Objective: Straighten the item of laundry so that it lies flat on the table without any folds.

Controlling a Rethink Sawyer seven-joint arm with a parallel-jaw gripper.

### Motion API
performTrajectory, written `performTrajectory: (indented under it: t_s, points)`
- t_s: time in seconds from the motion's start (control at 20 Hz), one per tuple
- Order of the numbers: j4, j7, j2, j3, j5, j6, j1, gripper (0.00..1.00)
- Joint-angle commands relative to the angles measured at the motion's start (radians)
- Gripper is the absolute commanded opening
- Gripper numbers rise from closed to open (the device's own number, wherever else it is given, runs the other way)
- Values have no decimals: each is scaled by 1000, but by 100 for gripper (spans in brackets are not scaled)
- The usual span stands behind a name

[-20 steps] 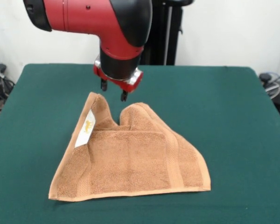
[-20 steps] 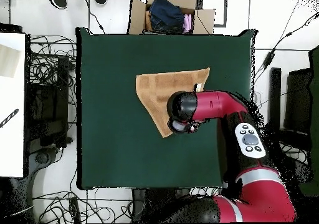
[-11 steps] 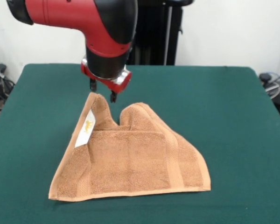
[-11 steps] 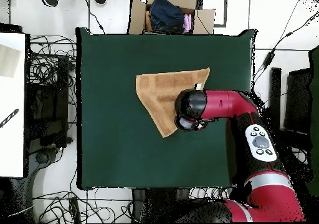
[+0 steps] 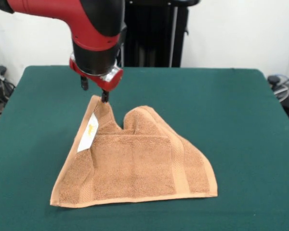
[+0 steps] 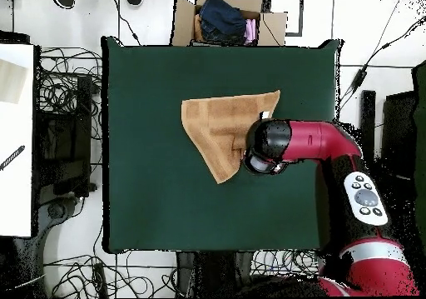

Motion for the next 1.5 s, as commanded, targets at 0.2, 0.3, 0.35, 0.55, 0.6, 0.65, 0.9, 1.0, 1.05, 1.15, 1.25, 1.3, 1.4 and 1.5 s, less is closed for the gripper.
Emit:
performTrajectory:
  t_s: [0.2, 0.3, 0.35, 0.55, 0.6, 0.65, 0.9, 1.0, 1.05, 1.15, 1.25, 1.3, 1.4, 1.5]
  points:
    - [-18, -223, 23, 108, 9, 38, -9, 100]
    - [-16, -230, 33, 131, 23, 5, -23, 100]
    - [-8, -222, 37, 143, 31, -31, -34, 100]
    - [18, -233, 51, 189, 32, -109, -68, 100]
    - [12, -229, 59, 194, 28, -111, -69, 100]
    - [16, -219, 57, 194, 22, -114, -69, 100]
    - [38, -175, 49, 198, 2, -148, -69, 100]
    - [49, -166, 48, 200, -1, -160, -74, 100]
    - [54, -162, 47, 202, -2, -166, -78, 100]
    - [60, -158, 45, 202, -3, -168, -84, 100]
    - [62, -163, 41, 203, -1, -163, -87, 100]
    - [63, -164, 42, 202, -1, -165, -88, 100]
    - [66, -161, 47, 199, -1, -173, -92, 100]
    - [71, -162, 50, 200, -3, -184, -95, 100]
